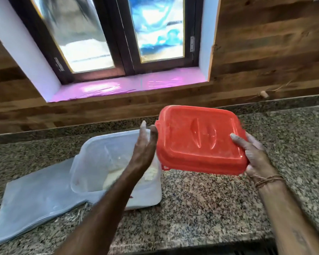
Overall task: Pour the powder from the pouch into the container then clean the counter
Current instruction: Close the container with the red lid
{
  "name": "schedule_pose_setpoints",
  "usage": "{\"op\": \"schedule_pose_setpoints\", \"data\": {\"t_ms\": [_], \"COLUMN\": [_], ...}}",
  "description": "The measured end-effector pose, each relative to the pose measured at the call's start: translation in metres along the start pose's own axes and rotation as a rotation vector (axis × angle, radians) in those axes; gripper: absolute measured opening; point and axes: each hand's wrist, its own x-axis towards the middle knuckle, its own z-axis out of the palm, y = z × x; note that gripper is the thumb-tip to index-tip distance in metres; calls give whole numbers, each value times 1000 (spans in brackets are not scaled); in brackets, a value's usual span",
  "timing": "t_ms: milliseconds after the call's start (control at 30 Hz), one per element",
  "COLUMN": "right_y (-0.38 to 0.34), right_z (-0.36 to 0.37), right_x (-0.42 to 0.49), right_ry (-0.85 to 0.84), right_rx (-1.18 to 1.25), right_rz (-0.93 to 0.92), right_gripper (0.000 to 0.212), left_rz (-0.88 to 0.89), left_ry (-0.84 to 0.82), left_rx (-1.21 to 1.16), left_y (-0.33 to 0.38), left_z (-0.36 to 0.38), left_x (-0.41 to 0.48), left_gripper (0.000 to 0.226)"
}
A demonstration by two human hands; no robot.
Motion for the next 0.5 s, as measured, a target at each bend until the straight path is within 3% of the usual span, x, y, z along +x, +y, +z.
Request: {"op": "schedule_pose_setpoints", "data": {"t_ms": [100,233,333,500], "right_y": [2,26,53,93], "right_z": [59,139,188,220], "right_x": [-21,-47,-60,-67], "right_ry": [-141,-199,-180,-80], "right_rx": [-46,-160,-296,-579], "right_rz": [-3,2,-35,-59], "right_gripper": [47,52,63,61], "left_rz": [-23,-104,-220,-331], "left_ry": [78,233,308,321], "left_rx": [-166,-201,-134,3], "left_y": [-7,-58,-93,-123], "left_z": [-46,-124,-165,-185], "left_x": [0,-7,-18,-18], "left_gripper": [94,105,111,107]}}
